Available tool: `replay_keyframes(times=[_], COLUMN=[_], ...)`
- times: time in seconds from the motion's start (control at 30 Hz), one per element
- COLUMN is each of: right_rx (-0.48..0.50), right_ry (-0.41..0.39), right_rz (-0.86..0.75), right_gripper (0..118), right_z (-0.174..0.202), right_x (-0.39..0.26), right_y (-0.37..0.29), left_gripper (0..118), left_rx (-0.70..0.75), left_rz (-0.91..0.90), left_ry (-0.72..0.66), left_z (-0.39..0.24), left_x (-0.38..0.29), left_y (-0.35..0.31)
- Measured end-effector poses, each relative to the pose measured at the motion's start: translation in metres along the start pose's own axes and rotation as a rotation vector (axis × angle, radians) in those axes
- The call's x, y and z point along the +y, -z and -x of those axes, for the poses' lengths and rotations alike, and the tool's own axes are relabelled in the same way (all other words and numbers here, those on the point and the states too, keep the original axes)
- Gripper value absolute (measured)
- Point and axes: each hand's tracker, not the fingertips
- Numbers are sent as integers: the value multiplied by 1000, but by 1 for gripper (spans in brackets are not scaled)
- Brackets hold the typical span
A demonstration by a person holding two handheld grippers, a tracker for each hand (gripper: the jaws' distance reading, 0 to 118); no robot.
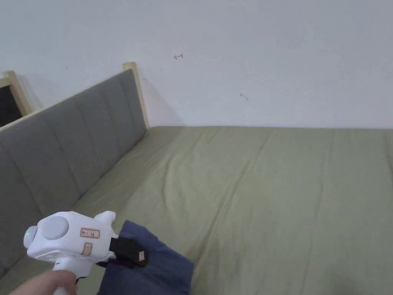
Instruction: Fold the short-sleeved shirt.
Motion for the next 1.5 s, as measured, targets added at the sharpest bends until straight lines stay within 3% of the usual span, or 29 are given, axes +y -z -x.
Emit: replay_keyframes(times=[0.13, 0.2, 0.23, 0.3, 0.33, 0.37, 0.6, 0.7, 0.77, 0.8, 0.83, 0.87, 0.9, 1.03, 1.17, 1.37, 1.5], right_rx=[5, 20, 22, 18, 7, -1, 4, 12, -3, -7, -17, -31, -53, -155, -229, -248, -229], right_ry=[0, 25, 33, 29, 18, 9, -13, -2, -12, -21, -31, -37, -31, -16, -28, -101, -179], right_rz=[0, 7, 9, 10, 10, 11, -2, -21, -42, -49, -56, -65, -72, -56, -138, -518, -744], right_gripper=[0, 0, 0, 0, 0, 0, 0, 0, 0, 0, 0, 0, 0, 0, 0, 0, 0], right_z=[16, 21, 22, 27, 27, 28, 31, 31, 30, 30, 31, 30, 31, 28, 24, 48, 67], right_x=[1, 2, 3, 3, 4, 4, 5, 7, 7, 7, 8, 8, 8, 13, 26, 49, 51], right_y=[1, 3, 4, 7, 8, 8, 2, -2, -7, -8, -10, -12, -15, -27, -47, -97, -116], left_gripper=[25, 32, 44, 93, 111, 117, 116, 116, 109, 95, 67, 20, 1, 1, 1, 1, 1], left_rx=[186, 268, 329, 529, 618, 644, 680, 536, 408, 366, 323, 260, 202, 59, 97, 60, 125], left_rz=[-16, -24, -29, -53, -66, -90, -190, -216, -128, -100, -86, -64, -46, -98, -279, -687, -892], left_ry=[-1, 9, 21, 83, 125, 165, 352, 328, 312, 309, 289, 267, 248, 270, 326, 307, 399], left_z=[27, 38, 40, 38, 37, 34, -15, -61, -100, -119, -140, -160, -174, -241, -301, -356, -382], left_x=[6, 7, 6, 5, 4, 3, -33, -51, -62, -69, -74, -82, -87, -104, -103, -106, -119], left_y=[-10, -7, -7, -6, -7, -13, -29, -19, -3, 6, 21, 31, 40, 61, 40, -22, -49])
